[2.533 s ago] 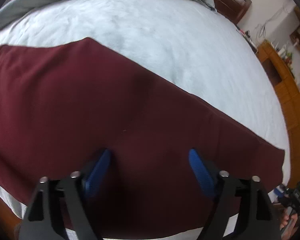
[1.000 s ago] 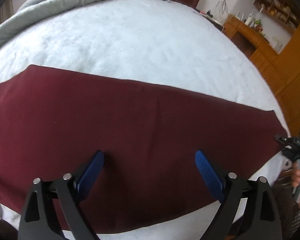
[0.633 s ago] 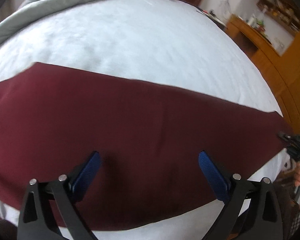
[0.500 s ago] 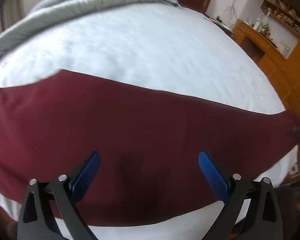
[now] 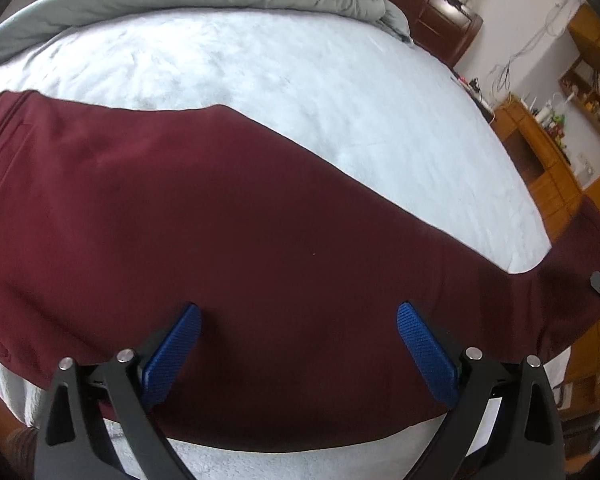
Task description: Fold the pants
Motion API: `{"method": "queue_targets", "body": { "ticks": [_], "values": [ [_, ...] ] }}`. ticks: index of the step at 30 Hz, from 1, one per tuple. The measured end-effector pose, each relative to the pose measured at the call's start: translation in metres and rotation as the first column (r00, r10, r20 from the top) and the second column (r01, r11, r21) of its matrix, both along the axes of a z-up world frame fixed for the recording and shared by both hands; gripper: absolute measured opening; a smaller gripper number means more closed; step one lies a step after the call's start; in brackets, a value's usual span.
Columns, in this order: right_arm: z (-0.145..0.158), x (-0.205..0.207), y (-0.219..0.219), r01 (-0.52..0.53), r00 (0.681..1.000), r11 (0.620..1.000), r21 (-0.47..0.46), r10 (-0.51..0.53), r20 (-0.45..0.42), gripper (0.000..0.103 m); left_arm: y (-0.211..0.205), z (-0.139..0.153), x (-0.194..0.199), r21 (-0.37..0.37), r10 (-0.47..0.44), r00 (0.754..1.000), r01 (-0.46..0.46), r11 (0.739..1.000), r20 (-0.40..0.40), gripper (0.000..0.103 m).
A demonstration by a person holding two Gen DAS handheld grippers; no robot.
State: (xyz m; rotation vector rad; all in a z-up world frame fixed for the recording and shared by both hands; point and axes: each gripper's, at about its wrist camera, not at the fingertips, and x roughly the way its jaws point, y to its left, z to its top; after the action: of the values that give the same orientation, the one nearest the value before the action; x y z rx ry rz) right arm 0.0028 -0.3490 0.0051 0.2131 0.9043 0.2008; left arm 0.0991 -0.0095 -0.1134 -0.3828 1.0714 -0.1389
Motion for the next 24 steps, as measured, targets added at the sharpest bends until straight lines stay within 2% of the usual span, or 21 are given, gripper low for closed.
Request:
{"method": "queue_targets", "body": {
  "ticks": [5,9,11,15,17,18,19,20,22,24],
  "values": [
    [-0.004,0.016,0.064,-0.102,0.994,0.994,0.031,0.103,-0.025,0.015,0.016,0.003,-0.003,-0.063,0.058,0.998,-0.058,0.996,0.001,0.099],
    [-0.014,0.024,0.124,-0.202,0.978,0.978,0.049,0.204,-0.039,0.015,0.025,0.004,-0.003,-0.104,0.078,0.997,-0.078,0.991,-0.002,0.099],
    [-0.023,0.028,0.148,-0.243,0.968,0.969,0.043,0.246,-0.057,0.015,0.031,0.005,-0.003,-0.155,0.082,0.997,-0.081,0.985,0.003,0.099],
    [-0.059,0.027,0.185,-0.309,0.944,0.951,-0.027,0.303,-0.130,0.016,0.036,0.002,0.000,-0.232,0.077,0.997,-0.078,0.970,-0.014,0.099],
    [-0.077,0.025,0.191,-0.329,0.932,0.944,-0.030,0.319,-0.172,0.020,0.036,0.002,0.001,-0.253,0.066,0.998,-0.069,0.965,-0.019,0.099],
    [-0.085,0.025,0.191,-0.333,0.927,0.942,-0.027,0.322,-0.191,0.025,0.036,0.001,0.003,-0.258,0.060,0.998,-0.063,0.964,-0.023,0.099],
    [-0.093,0.023,0.192,-0.344,0.920,0.939,-0.023,0.332,-0.206,0.036,0.034,0.001,0.005,-0.266,0.048,0.998,-0.054,0.963,-0.030,0.099],
    [-0.098,0.021,0.192,-0.359,0.912,0.933,0.000,0.351,-0.211,0.042,0.032,0.000,0.007,-0.272,0.037,0.999,-0.045,0.961,-0.037,0.099],
    [-0.100,0.017,0.191,-0.385,0.895,0.919,0.082,0.394,-0.208,0.076,0.027,0.000,0.012,-0.284,0.014,0.999,-0.027,0.959,-0.047,0.099],
    [-0.097,0.012,0.189,-0.409,0.879,0.900,0.154,0.433,-0.197,0.080,0.020,-0.003,0.017,-0.306,-0.022,0.997,0.000,0.952,-0.069,0.099]
  ]
}}
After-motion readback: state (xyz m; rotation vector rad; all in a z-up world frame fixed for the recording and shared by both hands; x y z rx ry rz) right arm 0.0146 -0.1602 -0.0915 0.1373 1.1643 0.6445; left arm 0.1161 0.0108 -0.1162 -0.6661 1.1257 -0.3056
